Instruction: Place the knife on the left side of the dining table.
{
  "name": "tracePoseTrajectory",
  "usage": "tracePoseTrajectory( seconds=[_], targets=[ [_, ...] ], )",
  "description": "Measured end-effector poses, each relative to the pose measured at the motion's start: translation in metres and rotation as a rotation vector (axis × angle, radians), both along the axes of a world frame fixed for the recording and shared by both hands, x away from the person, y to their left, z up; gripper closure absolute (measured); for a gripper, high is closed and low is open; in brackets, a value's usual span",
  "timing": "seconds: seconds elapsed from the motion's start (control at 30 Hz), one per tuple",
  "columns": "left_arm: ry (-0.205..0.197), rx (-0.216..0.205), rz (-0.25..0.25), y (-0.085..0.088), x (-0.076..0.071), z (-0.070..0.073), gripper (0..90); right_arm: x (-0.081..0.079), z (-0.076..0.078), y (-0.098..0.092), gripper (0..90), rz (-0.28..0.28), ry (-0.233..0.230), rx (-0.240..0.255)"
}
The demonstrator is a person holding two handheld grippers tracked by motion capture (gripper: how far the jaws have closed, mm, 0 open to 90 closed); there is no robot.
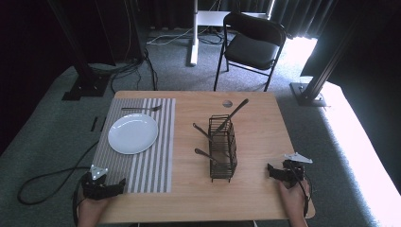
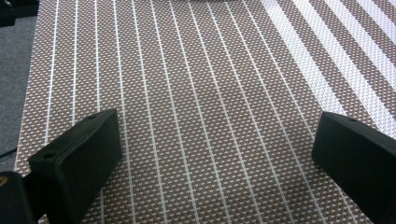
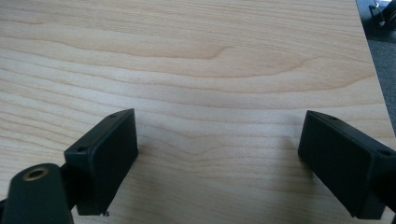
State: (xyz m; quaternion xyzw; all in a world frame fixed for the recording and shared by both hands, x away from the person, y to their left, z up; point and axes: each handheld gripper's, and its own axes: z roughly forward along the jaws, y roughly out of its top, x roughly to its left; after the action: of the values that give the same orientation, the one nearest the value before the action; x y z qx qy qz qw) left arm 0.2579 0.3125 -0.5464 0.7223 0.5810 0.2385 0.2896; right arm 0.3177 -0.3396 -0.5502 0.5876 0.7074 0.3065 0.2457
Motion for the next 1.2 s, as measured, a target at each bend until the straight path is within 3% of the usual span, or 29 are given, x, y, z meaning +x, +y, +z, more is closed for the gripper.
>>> tracePoseTrajectory(
  seconds=[0.9, 1.0, 1.2],
  targets=[
    [0.022, 0.009, -0.02, 0.001, 0.001, 0.002, 1.9, 0.0, 0.0, 0.0, 11.4, -0.001, 0.0, 0.0],
    [0.03, -0.012, -0.022, 0.0, 0.001, 0.004, 1.9, 0.0, 0.0, 0.0, 11.4, -0.001, 0.0, 0.0],
    [0.035, -0.01, -0.068, -0.012, 0.0, 0.01, 1.9, 0.0, 0.0, 0.0, 11.4, -0.001, 0.0, 0.0]
  ],
)
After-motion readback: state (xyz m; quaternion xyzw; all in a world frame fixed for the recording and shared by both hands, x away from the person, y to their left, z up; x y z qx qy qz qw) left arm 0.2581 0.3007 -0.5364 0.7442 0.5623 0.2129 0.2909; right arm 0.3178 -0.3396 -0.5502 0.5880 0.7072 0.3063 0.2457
